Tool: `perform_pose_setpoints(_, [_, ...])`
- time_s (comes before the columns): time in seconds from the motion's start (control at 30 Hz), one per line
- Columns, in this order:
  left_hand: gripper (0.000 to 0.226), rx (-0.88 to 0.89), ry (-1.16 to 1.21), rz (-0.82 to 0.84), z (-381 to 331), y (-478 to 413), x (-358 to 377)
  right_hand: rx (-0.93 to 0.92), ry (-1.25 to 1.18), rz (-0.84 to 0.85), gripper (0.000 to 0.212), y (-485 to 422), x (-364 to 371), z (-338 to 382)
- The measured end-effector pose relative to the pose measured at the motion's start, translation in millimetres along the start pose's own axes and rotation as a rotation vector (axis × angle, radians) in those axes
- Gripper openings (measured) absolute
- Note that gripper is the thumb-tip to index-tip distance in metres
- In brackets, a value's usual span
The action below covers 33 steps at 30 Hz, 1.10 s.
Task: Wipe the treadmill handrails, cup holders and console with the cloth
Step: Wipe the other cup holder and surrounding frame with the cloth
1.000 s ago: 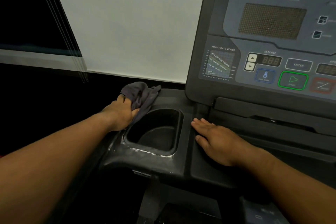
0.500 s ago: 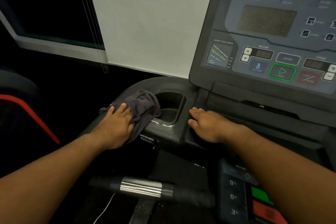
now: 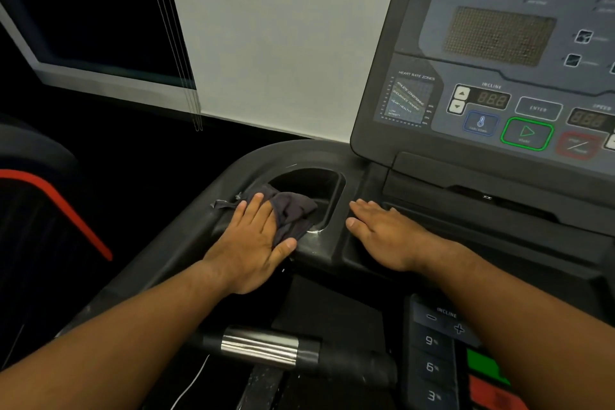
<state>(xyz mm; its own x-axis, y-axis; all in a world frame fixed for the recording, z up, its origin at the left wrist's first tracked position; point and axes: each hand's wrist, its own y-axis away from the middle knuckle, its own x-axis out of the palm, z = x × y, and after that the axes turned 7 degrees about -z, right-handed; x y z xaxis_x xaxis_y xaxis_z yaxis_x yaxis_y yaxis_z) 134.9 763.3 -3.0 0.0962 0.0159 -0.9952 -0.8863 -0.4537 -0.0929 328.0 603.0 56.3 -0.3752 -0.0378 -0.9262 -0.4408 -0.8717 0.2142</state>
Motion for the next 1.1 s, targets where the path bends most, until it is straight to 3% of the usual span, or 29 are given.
perform_pose_setpoints(0.13, [0.071, 0.135, -0.023, -0.073, 10.8, -25.7, -8.0, 0.007, -0.029, -0.001, 0.057, -1.5, -0.4, -0.6])
perform_pose_setpoints(0.27, [0.058, 0.227, 0.026, 0.001, 16.1, -54.8, -17.9, 0.011, -0.050, -0.004, 0.056, 1.1, -0.8, -5.2])
perform_pose_setpoints(0.4, [0.062, 0.181, 0.060, 0.080, 12.4, -62.6, -17.9, 0.029, -0.059, -0.001, 0.056, 0.3, 2.2, -4.1])
perform_pose_setpoints(0.53, [0.067, 0.139, 0.043, -0.069, -20.8, -47.4, -6.9, 0.044, -0.087, -0.020, 0.056, -0.9, 1.0, -2.6])
perform_pose_setpoints(0.63, [0.056, 0.179, 0.161, -0.132, -26.1, -38.0, -1.9, 0.045, -0.112, -0.024, 0.055, 0.7, -2.5, -3.4])
perform_pose_setpoints(0.77, [0.039, 0.196, 0.250, -0.079, -15.9, -47.2, -5.8, 0.035, -0.146, -0.015, 0.052, 0.5, -7.0, -3.9])
perform_pose_setpoints(0.97, [0.045, 0.006, 0.117, -0.063, -42.6, -66.5, -8.0, 0.052, -0.113, -0.012, 0.053, -7.4, -10.3, -8.1])
perform_pose_setpoints(1.1, [0.049, 0.019, 0.084, -0.049, -46.0, -69.7, -7.0, 0.060, -0.091, -0.024, 0.053, -7.2, -11.6, -6.7])
